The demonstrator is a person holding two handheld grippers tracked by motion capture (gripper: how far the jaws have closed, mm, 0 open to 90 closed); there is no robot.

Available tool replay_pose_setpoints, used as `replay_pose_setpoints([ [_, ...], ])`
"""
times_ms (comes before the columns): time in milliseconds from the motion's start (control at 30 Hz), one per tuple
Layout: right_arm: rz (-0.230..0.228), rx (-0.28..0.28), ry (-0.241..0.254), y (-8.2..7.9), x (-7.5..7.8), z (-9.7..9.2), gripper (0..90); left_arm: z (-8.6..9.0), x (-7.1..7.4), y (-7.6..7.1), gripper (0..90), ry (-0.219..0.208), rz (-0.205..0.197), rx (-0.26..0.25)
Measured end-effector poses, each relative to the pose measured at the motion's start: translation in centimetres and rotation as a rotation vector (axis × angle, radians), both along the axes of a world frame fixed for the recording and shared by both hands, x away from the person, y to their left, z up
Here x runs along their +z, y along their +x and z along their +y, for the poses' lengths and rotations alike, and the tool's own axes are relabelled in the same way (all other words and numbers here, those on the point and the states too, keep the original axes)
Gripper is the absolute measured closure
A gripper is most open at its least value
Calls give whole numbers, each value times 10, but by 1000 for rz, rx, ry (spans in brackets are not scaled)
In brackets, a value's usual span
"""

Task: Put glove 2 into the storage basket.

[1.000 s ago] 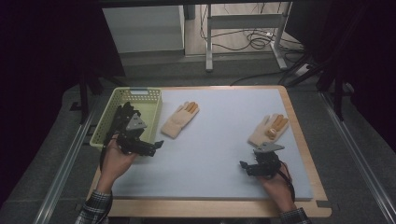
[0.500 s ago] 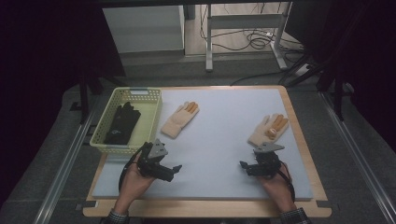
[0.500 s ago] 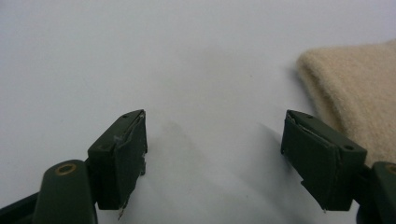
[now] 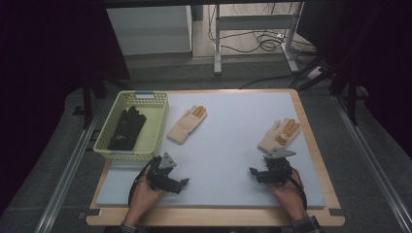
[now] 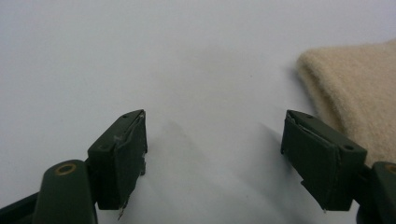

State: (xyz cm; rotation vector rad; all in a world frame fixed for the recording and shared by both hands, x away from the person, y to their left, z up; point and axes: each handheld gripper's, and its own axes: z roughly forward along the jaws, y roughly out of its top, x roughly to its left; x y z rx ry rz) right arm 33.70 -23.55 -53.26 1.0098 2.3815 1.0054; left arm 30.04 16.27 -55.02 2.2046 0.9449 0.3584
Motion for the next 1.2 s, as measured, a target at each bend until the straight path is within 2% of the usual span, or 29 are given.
replay_pose_setpoints([
  [67, 0, 0, 0, 0, 0, 0, 225, 1, -1, 2, 0, -10, 19, -2],
  [300, 0, 0, -4, 0, 0, 0, 230, 1, -1, 2, 0, -12, 17, -1],
  [400, 3, -17, 4, 1, 2, 2, 240, 1, -1, 2, 0, -12, 17, -1],
  [467, 4, -5, 39, 3, 4, 6, 264, 1, -1, 2, 0, -12, 17, -1],
  [567, -2, 16, 40, 7, 8, 15, 298, 1, -1, 2, 0, -12, 16, 0],
  [667, -12, 51, 36, 18, 15, 33, 347, 1, -1, 2, 0, -12, 16, 0],
  [833, -13, 116, 64, 39, 26, 68, 461, 1, -1, 2, 0, -12, 16, 0],
  [1000, 1, 161, 87, 59, 27, 103, 581, 1, -1, 2, 0, -13, 16, 0],
  [1200, -11, 188, 72, 82, 25, 138, 655, 1, -1, 2, 0, -11, 15, 0],
])
